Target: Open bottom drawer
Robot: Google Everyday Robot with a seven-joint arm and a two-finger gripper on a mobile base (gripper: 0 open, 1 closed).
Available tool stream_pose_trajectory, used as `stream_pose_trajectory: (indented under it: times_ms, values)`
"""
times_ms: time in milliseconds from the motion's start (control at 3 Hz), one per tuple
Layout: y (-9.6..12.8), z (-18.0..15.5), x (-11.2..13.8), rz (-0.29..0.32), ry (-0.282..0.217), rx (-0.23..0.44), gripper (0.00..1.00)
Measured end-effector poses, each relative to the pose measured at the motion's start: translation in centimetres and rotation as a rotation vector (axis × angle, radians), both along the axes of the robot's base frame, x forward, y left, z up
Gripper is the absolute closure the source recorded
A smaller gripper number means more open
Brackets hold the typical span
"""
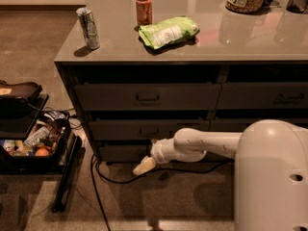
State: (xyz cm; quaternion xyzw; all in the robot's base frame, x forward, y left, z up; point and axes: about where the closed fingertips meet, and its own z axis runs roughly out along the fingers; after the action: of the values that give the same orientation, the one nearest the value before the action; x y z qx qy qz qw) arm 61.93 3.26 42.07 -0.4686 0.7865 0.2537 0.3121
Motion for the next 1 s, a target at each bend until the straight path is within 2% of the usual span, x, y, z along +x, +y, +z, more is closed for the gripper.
stream_pose_trajectory:
  times_ms: [667, 1000]
  values:
    - [0.2, -1.5, 0.5, 0.01, 0.02, 0.023, 0.0]
    - [-0.6, -5.6, 2.4, -0.019, 0.075, 0.085, 0.0]
